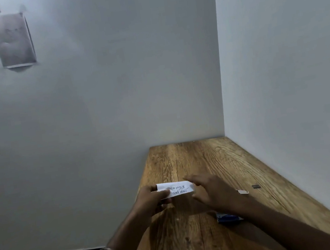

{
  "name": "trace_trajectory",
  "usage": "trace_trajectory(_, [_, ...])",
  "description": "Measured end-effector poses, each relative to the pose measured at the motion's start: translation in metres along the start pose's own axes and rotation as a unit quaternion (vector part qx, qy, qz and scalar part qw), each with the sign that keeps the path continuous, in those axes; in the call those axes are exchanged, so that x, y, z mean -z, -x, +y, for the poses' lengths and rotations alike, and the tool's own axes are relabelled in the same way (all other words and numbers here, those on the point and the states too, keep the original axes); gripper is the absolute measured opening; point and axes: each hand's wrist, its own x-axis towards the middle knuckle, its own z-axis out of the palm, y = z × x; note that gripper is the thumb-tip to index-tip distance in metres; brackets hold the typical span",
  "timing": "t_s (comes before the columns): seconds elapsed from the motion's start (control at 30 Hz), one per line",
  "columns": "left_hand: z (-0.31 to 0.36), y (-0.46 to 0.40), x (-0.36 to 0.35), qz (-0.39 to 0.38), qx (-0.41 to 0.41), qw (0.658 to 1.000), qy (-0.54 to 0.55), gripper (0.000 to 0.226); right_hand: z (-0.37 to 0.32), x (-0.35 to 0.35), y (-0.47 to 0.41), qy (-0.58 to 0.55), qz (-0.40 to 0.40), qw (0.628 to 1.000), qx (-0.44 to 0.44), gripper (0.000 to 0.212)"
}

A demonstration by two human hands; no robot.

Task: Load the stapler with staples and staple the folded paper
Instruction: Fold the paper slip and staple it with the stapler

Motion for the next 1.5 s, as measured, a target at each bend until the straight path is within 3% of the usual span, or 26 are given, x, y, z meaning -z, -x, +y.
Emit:
trace_trajectory(0.3, [0.006,-0.005,0.009,0.002,-0.027,1.0,-0.009,0.025,-0.014,-0.008,-0.017,-0.047,0.065,0.997,0.016,0.03])
trace_trajectory(0.43, [0.004,-0.007,0.016,0.07,-0.105,0.99,-0.057,0.052,-0.021,-0.008,-0.021,-0.026,0.095,0.995,0.034,0.027])
trace_trajectory(0.5, [-0.001,-0.007,0.02,0.107,-0.145,0.977,-0.113,0.054,-0.026,-0.011,-0.021,-0.02,0.094,0.995,0.037,0.027])
trace_trajectory(0.63, [-0.019,-0.007,0.029,0.135,-0.175,0.935,-0.278,0.028,-0.03,-0.024,-0.018,0.005,0.022,1.0,0.009,0.026])
trace_trajectory(0.8, [-0.035,-0.009,0.042,0.085,-0.167,0.857,-0.48,0.029,-0.031,-0.036,-0.007,0.079,-0.087,0.993,-0.005,0.029])
trace_trajectory(0.97, [-0.039,-0.007,0.043,0.071,-0.204,0.825,-0.523,0.031,-0.03,-0.032,-0.009,0.081,-0.114,0.99,0.009,0.031])
trace_trajectory(1.1, [-0.042,0.0,0.045,0.105,-0.262,0.797,-0.534,0.026,-0.029,-0.032,-0.005,0.063,-0.086,0.994,0.004,0.036])
trace_trajectory(1.2, [-0.045,0.004,0.05,0.083,-0.264,0.775,-0.568,0.027,-0.03,-0.033,-0.002,0.077,-0.086,0.993,0.015,0.03])
trace_trajectory(1.5, [-0.048,-0.014,0.049,0.027,-0.212,0.791,-0.573,0.033,-0.026,-0.04,-0.013,0.112,-0.143,0.983,0.006,0.024])
